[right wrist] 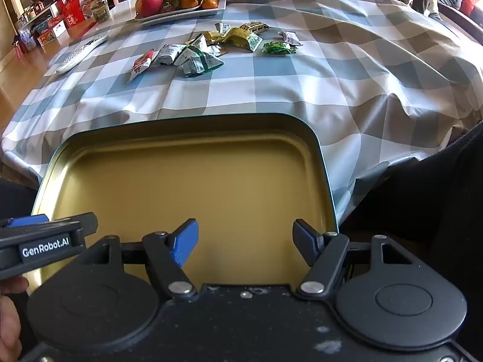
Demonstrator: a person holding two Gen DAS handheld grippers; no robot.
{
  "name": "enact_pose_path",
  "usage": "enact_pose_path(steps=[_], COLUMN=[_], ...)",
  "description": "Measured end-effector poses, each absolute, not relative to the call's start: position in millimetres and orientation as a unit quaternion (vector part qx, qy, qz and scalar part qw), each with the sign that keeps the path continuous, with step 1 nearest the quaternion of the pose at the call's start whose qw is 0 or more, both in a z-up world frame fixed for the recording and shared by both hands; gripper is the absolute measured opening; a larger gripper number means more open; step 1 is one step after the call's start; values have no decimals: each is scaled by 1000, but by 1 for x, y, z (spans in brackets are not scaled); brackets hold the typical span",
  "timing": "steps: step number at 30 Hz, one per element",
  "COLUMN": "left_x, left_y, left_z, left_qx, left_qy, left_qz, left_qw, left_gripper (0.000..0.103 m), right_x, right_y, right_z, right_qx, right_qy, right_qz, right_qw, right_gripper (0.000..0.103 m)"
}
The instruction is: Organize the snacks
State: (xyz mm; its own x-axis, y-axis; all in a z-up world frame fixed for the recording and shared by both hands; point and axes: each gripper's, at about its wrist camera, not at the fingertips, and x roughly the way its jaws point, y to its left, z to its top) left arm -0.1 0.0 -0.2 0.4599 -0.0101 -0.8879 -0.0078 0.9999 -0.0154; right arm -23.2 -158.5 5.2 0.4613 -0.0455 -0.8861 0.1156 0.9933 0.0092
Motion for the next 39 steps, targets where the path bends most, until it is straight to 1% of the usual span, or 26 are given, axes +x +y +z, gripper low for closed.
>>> enact_pose_path(steps=[8, 39], left_x=[-4, -2], left_y=[-11, -9], left_z=[-1, -5], left_qx=[7, 18], left_qy=[512, 522], left_qz=[4, 0], left_qw=[859, 853], left_gripper=[66, 66], right_x=[-24, -23], right_y=[-158, -157], right_z=[5, 4], right_qx=[34, 33], right_qy=[517, 522], right_qz=[-47, -47], right_qw=[854, 851], right_gripper=[72, 72])
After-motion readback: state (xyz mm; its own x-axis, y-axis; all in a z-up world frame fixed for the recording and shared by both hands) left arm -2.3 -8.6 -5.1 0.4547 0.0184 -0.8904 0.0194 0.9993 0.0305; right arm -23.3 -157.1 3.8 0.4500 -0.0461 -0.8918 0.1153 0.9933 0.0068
